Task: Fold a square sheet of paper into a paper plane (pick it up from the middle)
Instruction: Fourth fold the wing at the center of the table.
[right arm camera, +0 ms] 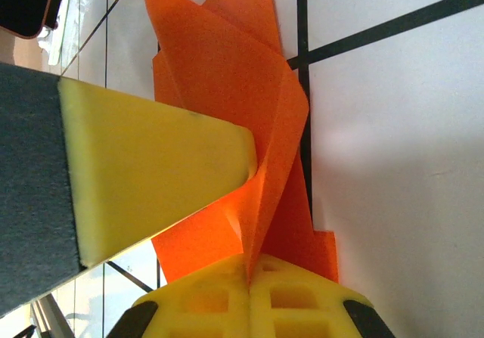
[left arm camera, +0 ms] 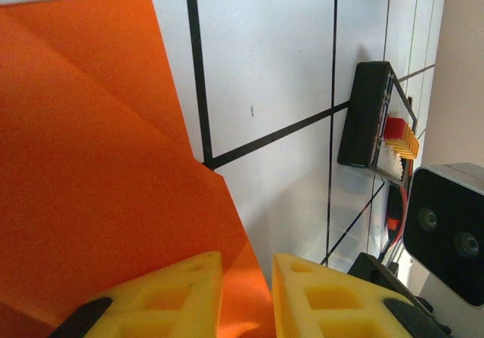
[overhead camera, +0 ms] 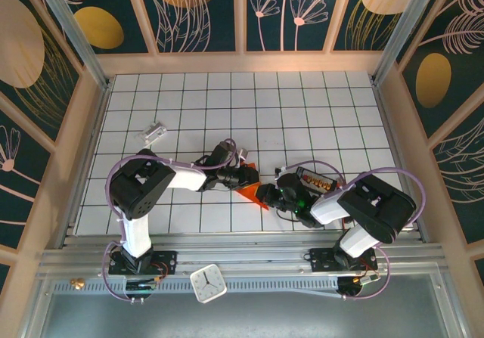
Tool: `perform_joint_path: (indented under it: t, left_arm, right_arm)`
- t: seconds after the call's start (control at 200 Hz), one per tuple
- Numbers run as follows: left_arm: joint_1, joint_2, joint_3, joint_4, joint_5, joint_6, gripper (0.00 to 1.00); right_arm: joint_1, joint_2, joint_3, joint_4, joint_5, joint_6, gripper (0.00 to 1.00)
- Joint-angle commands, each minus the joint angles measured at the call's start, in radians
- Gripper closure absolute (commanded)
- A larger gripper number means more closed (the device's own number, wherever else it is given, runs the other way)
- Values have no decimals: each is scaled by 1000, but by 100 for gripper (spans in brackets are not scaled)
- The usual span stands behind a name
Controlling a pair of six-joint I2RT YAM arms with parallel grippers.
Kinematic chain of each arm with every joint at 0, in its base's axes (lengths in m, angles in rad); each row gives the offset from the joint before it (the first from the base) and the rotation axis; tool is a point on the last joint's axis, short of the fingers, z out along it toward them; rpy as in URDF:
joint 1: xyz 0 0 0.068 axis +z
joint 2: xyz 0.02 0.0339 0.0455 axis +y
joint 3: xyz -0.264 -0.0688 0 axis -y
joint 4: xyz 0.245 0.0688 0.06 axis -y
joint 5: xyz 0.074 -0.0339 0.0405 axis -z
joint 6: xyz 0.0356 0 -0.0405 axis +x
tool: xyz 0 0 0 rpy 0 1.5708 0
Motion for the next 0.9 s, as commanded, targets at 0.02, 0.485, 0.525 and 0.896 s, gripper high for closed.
perform_joint_path:
  t: [0.02,0.485,0.525,0.896]
  left_arm:
    - [14,16,-37,-42,-47,30,75]
    - [22,31,-54,-53,-61,54,75]
    - [22,32,-54,-57,-63,59,75]
    - [23,40,-56,-63,-60,73,75]
  right_arm:
    - [8,17,-8,-88,2,-15,93]
    - [10,3,13,-120,2,-31,89]
    - [11,-2,18,-123,1,-33,89]
    - [10,-73,45,-197,11,-58,84]
